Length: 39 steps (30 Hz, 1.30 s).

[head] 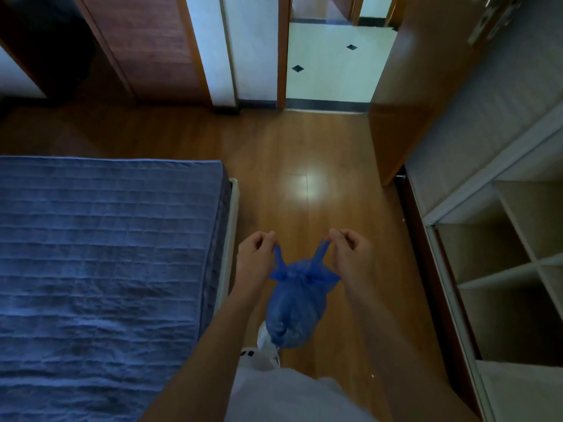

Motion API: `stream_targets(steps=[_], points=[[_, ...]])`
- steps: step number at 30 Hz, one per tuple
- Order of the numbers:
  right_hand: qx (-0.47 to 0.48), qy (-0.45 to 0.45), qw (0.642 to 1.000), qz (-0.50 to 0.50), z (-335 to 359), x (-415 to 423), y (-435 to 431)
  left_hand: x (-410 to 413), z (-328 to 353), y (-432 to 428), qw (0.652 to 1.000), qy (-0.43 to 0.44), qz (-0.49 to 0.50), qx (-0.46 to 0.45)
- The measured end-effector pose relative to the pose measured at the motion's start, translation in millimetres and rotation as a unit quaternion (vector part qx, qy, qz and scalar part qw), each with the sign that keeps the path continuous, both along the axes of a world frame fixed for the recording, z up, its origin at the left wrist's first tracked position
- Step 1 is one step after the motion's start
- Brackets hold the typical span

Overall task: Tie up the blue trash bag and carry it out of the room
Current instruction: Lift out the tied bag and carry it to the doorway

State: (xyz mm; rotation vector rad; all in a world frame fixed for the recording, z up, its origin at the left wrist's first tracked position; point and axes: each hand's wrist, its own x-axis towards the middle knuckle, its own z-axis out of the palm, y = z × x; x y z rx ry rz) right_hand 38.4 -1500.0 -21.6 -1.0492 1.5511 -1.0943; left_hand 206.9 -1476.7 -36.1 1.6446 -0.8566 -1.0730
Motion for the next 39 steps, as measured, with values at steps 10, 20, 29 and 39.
stream_targets(steps=[10, 20, 29, 39], points=[[-0.010, -0.030, 0.999, -0.035, 11, 44, -128, 44, 19, -132, 0.998, 0.017, -0.023, -0.047], [-0.004, -0.036, 0.999, -0.007, 0, 61, -254, 59, 10, -259, 0.999, 0.004, 0.022, -0.037], [-0.013, -0.029, 0.999, 0.037, 10, 44, -444, 39, 23, -433, 0.996, -0.015, 0.083, -0.026], [-0.042, -0.040, 0.994, 0.089, 17, 47, -594, 40, 32, -564, 0.988, -0.020, 0.149, -0.024]])
